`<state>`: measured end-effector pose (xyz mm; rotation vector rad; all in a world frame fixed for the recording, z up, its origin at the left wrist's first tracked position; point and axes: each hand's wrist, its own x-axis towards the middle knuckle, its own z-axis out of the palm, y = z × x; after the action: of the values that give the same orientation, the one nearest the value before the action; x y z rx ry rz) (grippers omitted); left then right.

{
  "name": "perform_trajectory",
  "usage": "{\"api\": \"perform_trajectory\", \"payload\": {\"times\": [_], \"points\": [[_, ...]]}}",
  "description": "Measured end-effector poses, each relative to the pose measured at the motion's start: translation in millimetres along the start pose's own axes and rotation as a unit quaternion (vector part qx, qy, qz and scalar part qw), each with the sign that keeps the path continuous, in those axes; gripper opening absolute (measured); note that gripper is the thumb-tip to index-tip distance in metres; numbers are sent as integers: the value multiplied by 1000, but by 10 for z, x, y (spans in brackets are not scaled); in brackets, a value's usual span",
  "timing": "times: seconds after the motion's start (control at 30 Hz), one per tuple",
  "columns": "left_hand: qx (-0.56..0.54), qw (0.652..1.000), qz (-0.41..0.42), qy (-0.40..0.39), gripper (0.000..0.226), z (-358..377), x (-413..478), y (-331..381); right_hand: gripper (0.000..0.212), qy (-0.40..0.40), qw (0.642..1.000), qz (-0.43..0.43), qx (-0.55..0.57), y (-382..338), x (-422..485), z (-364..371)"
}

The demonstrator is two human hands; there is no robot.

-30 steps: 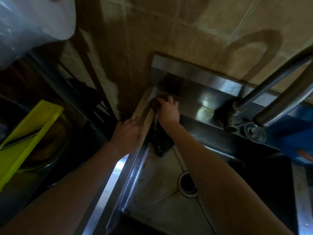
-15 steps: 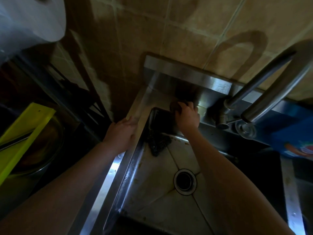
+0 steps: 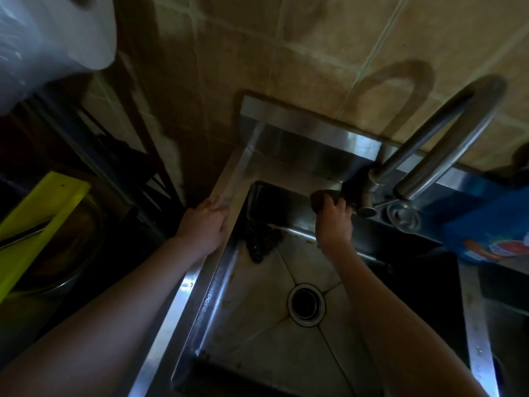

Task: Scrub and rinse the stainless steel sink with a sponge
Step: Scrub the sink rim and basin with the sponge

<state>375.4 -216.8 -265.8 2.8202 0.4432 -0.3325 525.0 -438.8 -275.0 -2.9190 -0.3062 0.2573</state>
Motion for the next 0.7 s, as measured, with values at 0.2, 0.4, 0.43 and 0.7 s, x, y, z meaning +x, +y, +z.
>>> {"api": "perform_trajectory", "payload": {"times": [0.2,0.4,0.43,0.7], "points": [[-2,1000,-3,-2,46,18,7,-2,45,17,999,-10,-25,-12,92,-26],[1,1000,6,4,47,6,-3,-29,40,2,1000,-13,-21,-119,342,-66],[0,1000,6,7,47,4,-5,-29,41,1,1000,-13,-12,-134,400,-80],[4,1000,10,9,45,16,-6,-30,39,18,1000,-6,-3,-190,474,-28]]}}
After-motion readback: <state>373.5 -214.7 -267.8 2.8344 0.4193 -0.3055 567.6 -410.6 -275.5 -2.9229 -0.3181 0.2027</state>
